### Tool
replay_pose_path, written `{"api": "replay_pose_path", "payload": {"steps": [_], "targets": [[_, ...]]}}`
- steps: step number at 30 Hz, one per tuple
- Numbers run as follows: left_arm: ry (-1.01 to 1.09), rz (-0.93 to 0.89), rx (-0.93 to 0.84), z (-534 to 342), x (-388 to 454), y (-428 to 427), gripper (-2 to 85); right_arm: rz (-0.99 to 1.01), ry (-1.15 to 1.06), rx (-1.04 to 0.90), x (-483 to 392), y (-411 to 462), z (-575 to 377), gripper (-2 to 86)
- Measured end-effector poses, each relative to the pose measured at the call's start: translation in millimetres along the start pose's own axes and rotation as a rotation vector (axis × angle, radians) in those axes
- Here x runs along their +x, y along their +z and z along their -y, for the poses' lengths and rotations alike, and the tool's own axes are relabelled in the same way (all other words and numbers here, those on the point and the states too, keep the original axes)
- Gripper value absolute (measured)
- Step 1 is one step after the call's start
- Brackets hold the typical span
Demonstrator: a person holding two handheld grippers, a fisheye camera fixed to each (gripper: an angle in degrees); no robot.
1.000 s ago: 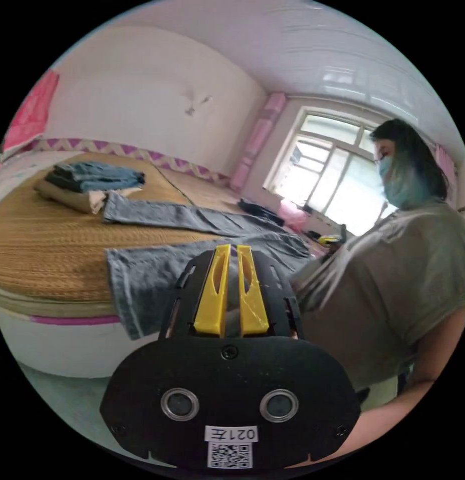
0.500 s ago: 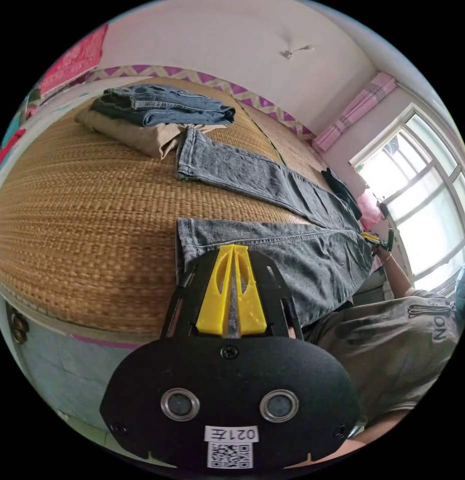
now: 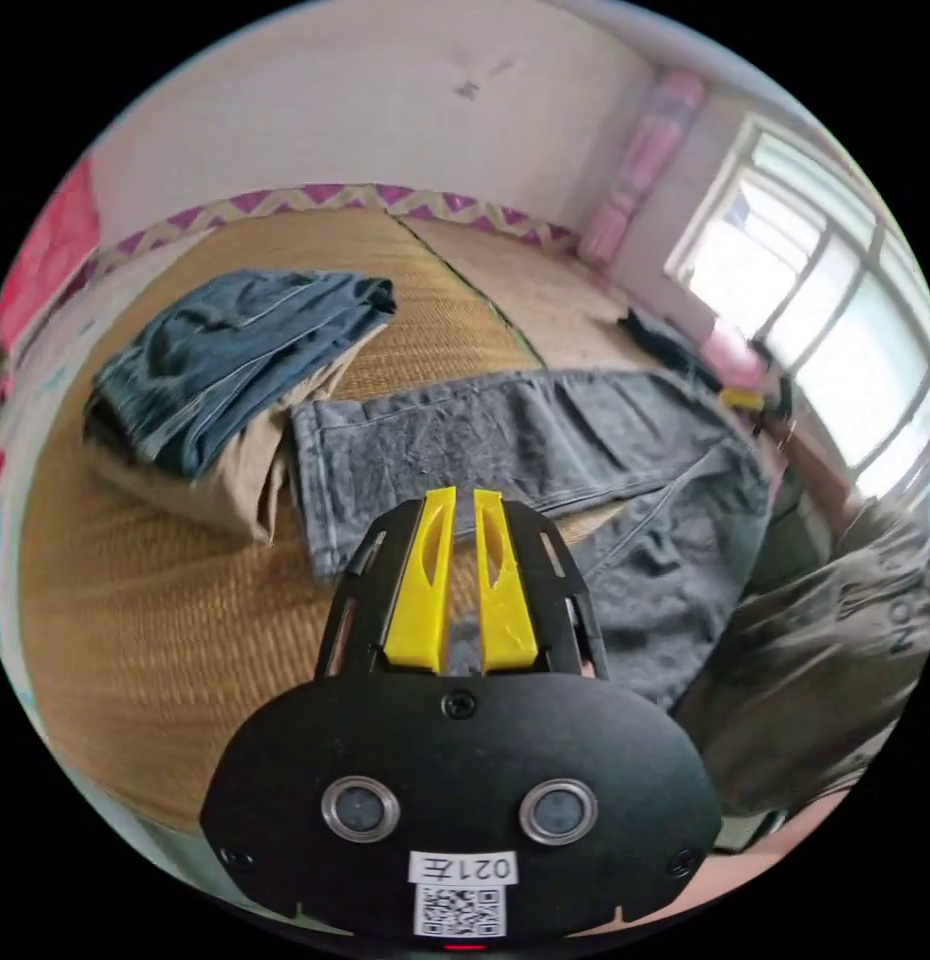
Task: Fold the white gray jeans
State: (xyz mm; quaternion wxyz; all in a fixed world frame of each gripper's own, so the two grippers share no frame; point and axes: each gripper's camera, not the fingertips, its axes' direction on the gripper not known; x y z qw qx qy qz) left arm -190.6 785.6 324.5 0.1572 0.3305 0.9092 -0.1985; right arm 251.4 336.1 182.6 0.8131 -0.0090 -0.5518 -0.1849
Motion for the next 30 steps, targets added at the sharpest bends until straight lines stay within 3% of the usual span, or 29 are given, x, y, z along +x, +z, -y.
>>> {"api": "replay_pose_path", "payload": {"steps": [3,7,17,23,26,30], "targets": [[-0.115,-0.06,-0.027,19,-24,33,0.4,-0.037,-0.06,-0.137,0,44,32,8.1],[-0.254,-0.203,-0.012,34,-67,51,-0.7,0.024,-0.051,-0.105,18,58,39,8.2],[-0.277,-0.182,0.043,75,-82,83,-1.0,-0.103,0.019,-0.086,10,76,53,8.2],[-0.137,-0.417,0.253,26,-35,23,-1.0,0.065,0.014,0.156,-35,13,12,8.0],[-0.015,-0.311,0.085,-1,17,11,-1.0,0.054,-0.069,0.05,-73,26,-3,9.1],[0.117,-0.146,-0.301,-40,75,51,-1.0,0.008,-0.103,-0.12,-103,73,-5,8.9]]}}
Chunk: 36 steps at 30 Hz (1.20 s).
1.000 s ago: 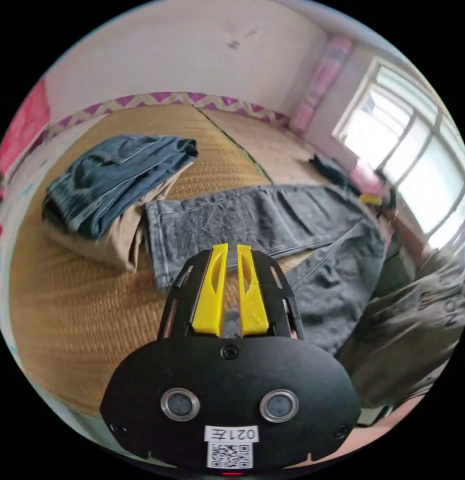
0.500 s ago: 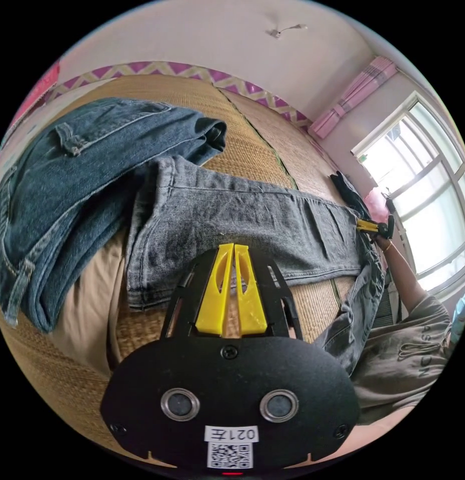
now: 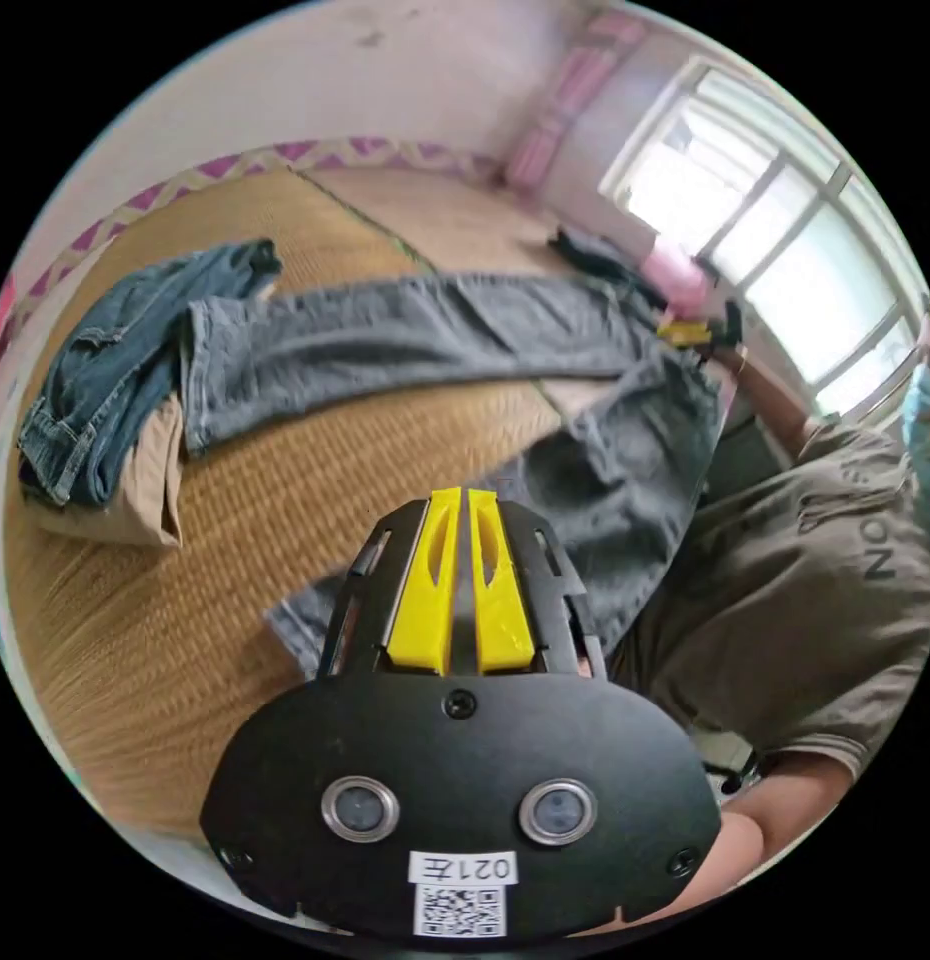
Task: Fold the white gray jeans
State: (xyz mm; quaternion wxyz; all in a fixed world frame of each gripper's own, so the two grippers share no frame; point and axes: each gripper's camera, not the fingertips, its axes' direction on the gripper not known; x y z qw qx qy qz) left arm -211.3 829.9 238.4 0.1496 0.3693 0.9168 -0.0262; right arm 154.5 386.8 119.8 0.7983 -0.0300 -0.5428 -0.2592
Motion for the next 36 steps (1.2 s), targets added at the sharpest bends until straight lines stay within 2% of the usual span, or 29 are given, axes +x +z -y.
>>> {"api": "replay_pose_path", "payload": {"steps": [2,5,9,11,15,17,19,22,25,29,30,32,36], "targets": [[-0.041,0.004,0.065,-15,0,2,-1.0,0.023,0.07,0.025,1,8,3,8.0],[-0.155,-0.091,0.128,-37,-26,7,-1.0,0.02,0.108,0.003,-1,12,0,8.1],[-0.231,-0.05,0.22,-61,-47,11,-1.0,-0.061,0.142,0.054,-20,-3,-14,9.0],[-0.23,-0.002,0.233,-67,-44,13,-1.0,-0.026,0.195,0.146,-30,-21,-36,9.2],[-0.249,-0.02,0.262,-110,-37,12,-0.9,-0.005,0.215,0.198,-56,-42,-77,9.4],[-0.278,-0.05,0.39,-149,-32,-2,-0.9,-0.028,0.208,0.193,-79,-49,-108,9.5],[-0.344,-0.102,0.597,-210,-26,-18,-0.6,-0.032,0.238,0.206,-91,-51,-134,9.5],[-0.516,-0.076,0.744,-282,-10,-17,0.5,-0.015,0.378,0.284,-105,-54,-181,8.8],[-0.729,-0.067,0.799,-341,17,3,7.0,-0.018,0.605,0.413,-116,-60,-232,8.3],[-0.933,-0.105,0.809,-390,39,39,8.8,-0.011,1.012,0.463,-119,-50,-301,9.0],[-0.988,-0.124,0.807,-400,39,50,8.8,-0.007,1.056,0.461,-119,-47,-310,9.0],[-1.028,-0.137,0.806,-409,35,63,8.3,0.032,1.184,0.487,-116,-37,-342,9.2],[-1.043,-0.233,0.831,-418,24,73,8.0,0.131,1.273,0.528,-115,-21,-372,9.7]]}}
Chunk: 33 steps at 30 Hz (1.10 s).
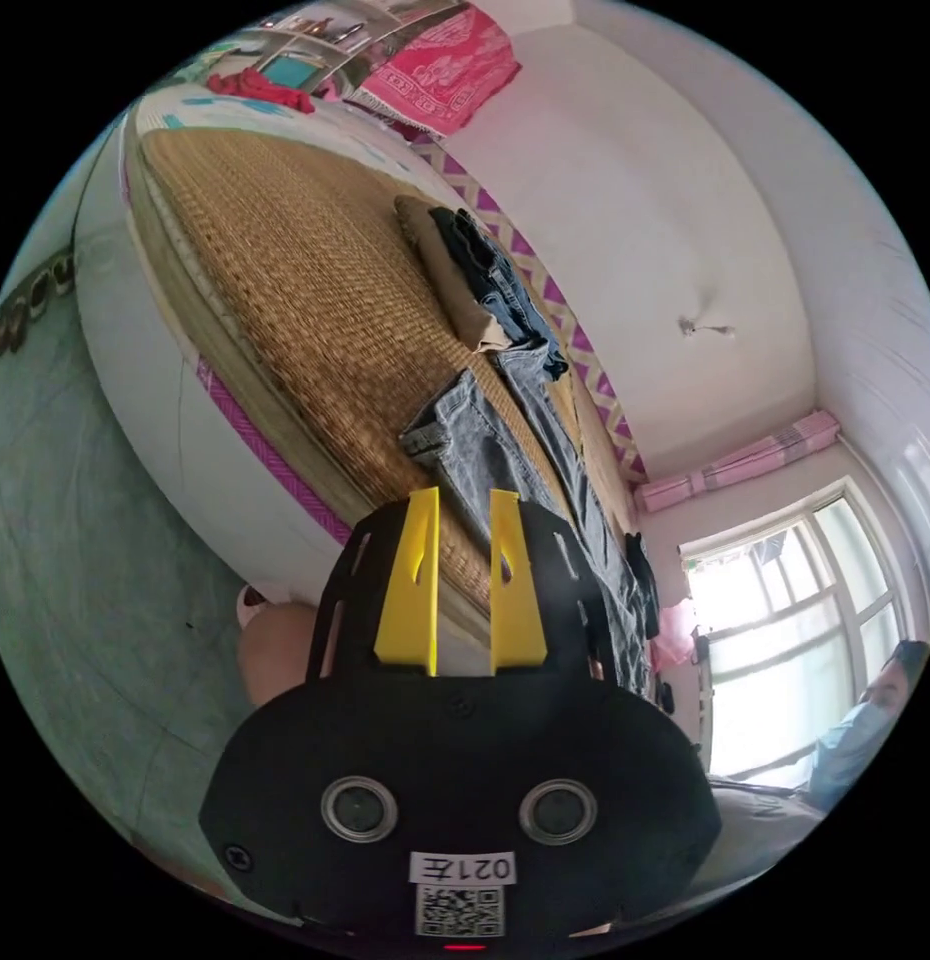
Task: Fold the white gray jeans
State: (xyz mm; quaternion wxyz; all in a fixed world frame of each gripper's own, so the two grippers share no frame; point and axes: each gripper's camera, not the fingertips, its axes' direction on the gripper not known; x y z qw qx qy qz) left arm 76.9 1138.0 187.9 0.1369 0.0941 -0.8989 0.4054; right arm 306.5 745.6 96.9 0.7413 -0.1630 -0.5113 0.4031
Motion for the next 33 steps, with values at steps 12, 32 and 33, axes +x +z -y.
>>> {"api": "replay_pose_path", "payload": {"steps": [12,32,33], "targets": [[0.001,0.071,-0.013,13,0,-2,7.9,0.408,0.437,0.028,86,32,-45,8.9],[0.339,0.135,-0.048,123,124,-49,-1.0,0.604,0.322,0.104,79,13,48,2.6],[0.394,0.164,-0.068,143,152,-49,-1.0,0.612,0.305,0.103,75,12,58,2.6]]}}
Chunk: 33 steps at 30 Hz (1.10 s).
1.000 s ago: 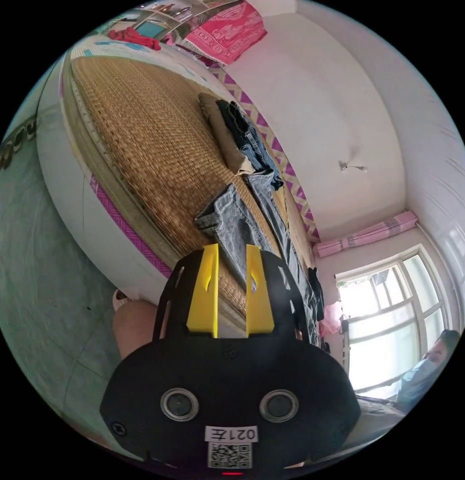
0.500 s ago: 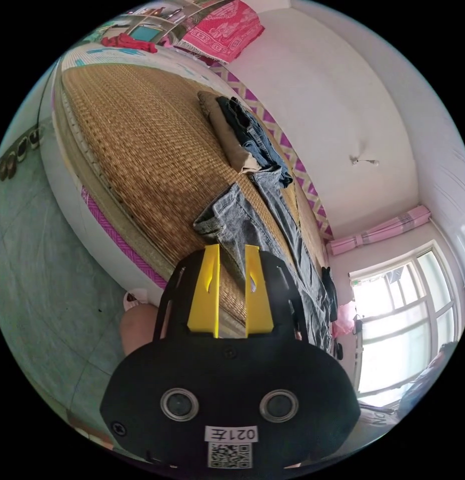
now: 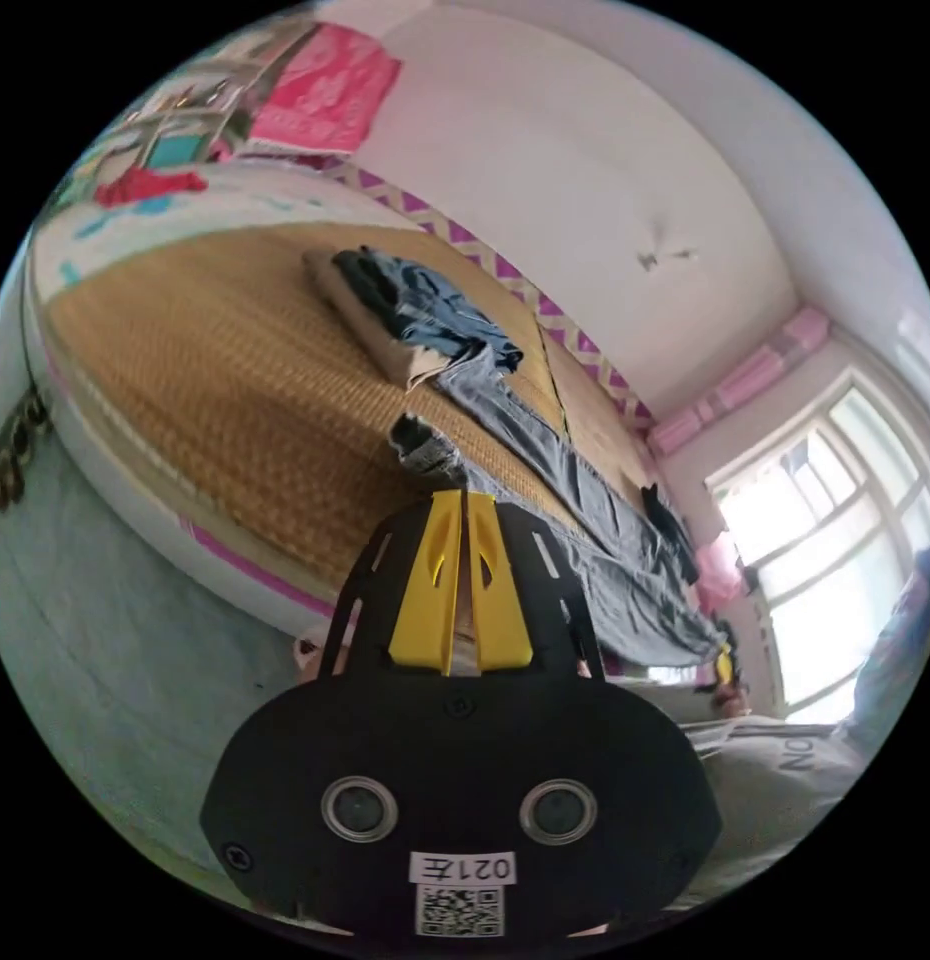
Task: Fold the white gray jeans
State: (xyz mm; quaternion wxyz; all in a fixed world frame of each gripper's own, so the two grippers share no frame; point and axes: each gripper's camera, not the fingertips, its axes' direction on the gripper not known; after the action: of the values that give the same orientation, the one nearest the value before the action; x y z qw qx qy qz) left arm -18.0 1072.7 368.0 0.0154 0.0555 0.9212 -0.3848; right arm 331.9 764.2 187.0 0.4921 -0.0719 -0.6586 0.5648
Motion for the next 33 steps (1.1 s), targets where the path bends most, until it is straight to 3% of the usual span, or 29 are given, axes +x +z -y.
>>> {"api": "replay_pose_path", "payload": {"steps": [5,13,17,22,29,33], "targets": [[0.168,0.062,-0.135,147,58,21,-1.0,-0.061,-0.158,-0.087,-59,72,98,2.8],[0.135,0.173,-0.489,388,81,202,-1.0,-0.268,-0.089,-0.277,-36,229,238,3.2],[0.124,0.223,-0.593,448,90,267,-1.0,-0.384,-0.034,-0.349,-7,280,277,3.1],[0.208,0.323,-0.734,509,115,305,-1.0,-0.356,-0.05,-0.386,-12,296,293,2.9],[0.173,0.236,-0.699,541,102,300,-0.2,-0.242,-0.104,-0.378,-28,309,298,4.5],[0.104,-0.105,-0.388,545,76,228,2.8,-0.119,-0.214,-0.319,-72,293,287,6.6]]}}
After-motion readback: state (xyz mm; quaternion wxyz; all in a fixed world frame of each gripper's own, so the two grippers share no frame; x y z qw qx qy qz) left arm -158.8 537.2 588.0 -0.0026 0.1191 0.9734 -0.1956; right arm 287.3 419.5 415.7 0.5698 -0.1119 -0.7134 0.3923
